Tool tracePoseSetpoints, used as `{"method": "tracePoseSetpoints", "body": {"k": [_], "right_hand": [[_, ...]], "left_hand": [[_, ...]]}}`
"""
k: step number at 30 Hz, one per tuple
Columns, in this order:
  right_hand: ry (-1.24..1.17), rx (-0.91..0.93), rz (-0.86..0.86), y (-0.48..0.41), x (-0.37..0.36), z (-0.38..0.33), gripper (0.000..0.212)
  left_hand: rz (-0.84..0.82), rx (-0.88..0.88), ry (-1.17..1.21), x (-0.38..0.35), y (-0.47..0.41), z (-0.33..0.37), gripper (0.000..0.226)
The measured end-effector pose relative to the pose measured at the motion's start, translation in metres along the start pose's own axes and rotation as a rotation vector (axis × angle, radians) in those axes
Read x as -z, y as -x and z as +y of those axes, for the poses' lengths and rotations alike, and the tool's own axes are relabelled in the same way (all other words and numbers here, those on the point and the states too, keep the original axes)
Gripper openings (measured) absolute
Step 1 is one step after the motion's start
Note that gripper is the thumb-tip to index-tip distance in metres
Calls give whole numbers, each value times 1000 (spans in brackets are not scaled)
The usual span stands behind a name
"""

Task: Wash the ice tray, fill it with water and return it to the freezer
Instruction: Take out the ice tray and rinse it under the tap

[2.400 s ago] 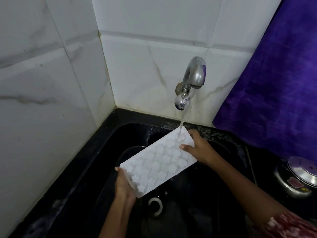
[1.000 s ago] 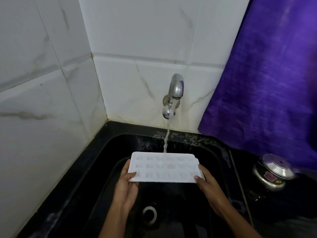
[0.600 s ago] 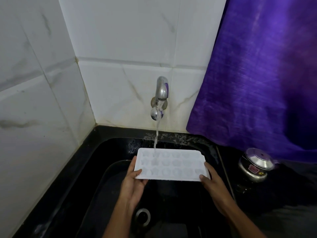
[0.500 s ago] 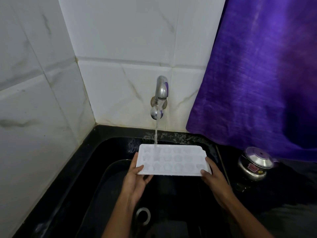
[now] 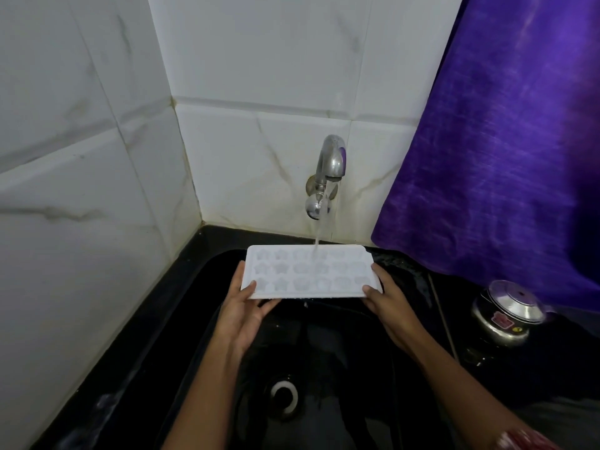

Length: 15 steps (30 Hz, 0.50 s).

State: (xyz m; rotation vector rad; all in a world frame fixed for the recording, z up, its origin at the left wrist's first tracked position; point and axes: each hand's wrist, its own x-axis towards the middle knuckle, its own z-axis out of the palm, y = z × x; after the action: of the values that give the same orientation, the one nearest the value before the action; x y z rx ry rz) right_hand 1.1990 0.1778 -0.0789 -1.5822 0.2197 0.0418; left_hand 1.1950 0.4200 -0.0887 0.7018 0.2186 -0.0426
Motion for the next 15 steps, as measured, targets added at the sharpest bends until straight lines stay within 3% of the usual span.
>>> {"method": "tracePoseSetpoints", "body": {"k": [7,15], "right_hand": [[56,39,-97,-2,-45,3,55],[112,46,-142,14,-62,19,55]], "left_hand": [[92,-145,-34,34,7,24,49],[158,-154,52,59,21,26,41]]}}
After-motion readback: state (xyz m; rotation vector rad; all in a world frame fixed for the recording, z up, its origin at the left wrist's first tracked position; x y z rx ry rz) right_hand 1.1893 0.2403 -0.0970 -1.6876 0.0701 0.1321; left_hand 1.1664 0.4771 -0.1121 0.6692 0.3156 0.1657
